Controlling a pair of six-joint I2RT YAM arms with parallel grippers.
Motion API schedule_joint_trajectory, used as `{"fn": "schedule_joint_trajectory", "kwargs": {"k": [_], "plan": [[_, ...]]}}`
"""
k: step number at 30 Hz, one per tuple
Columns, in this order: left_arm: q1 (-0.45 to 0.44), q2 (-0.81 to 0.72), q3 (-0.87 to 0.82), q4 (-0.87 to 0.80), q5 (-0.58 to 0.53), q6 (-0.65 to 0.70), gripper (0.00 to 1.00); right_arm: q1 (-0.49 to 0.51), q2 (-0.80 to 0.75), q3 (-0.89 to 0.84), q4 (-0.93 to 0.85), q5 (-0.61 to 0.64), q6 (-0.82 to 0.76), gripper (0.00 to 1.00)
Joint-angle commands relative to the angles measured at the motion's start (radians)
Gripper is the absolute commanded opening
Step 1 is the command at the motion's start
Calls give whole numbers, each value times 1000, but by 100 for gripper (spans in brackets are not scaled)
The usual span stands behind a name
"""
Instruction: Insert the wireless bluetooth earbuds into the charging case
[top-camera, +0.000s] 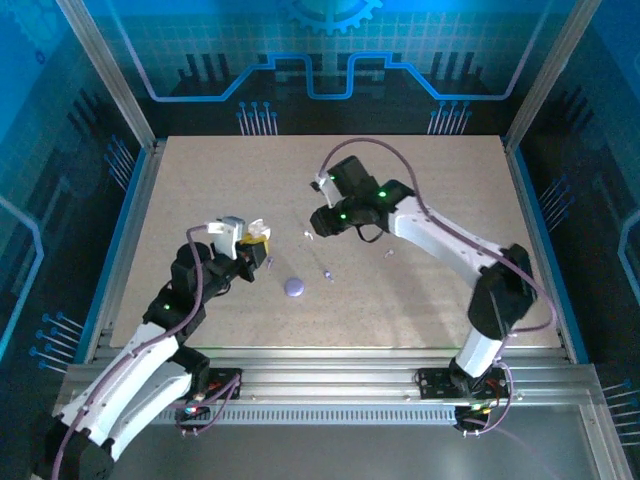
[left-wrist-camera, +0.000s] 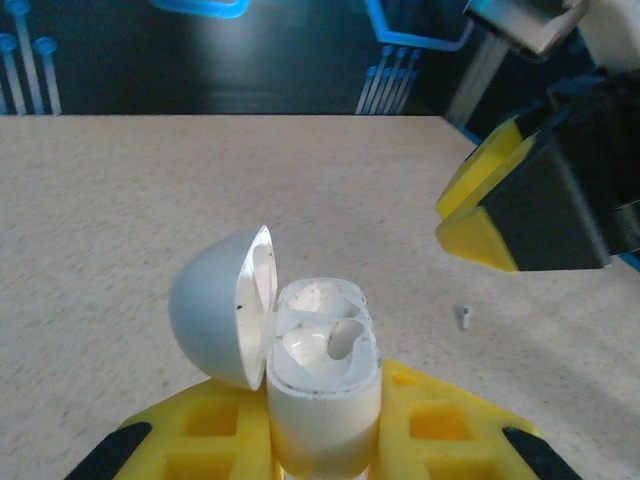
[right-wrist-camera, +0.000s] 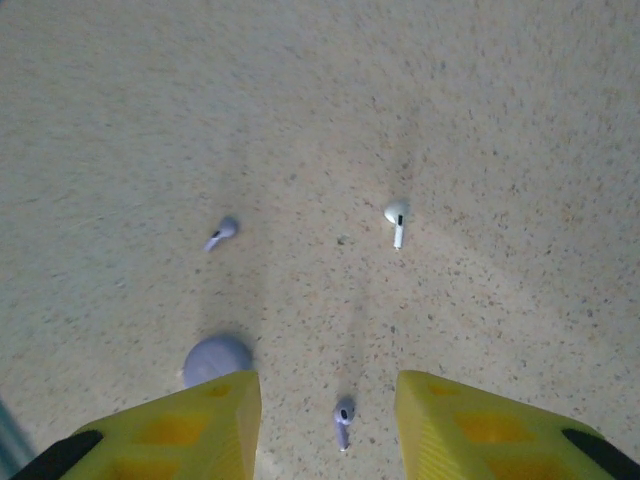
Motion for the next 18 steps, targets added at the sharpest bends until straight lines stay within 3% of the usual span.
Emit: {"fn": "schedule_joint_trajectory", "kwargs": {"k": [1,7,18], "plan": [[9,-42,-4,-118,-104,-39,13,11,132,116,-62,62,74,40],[14,-70,12,-189,-136,-51,12,11,355,296,-133,79,107,39],[15,-76,27,-212,-167,-53,13,-1,584,476,-119,65,102,39]]}}
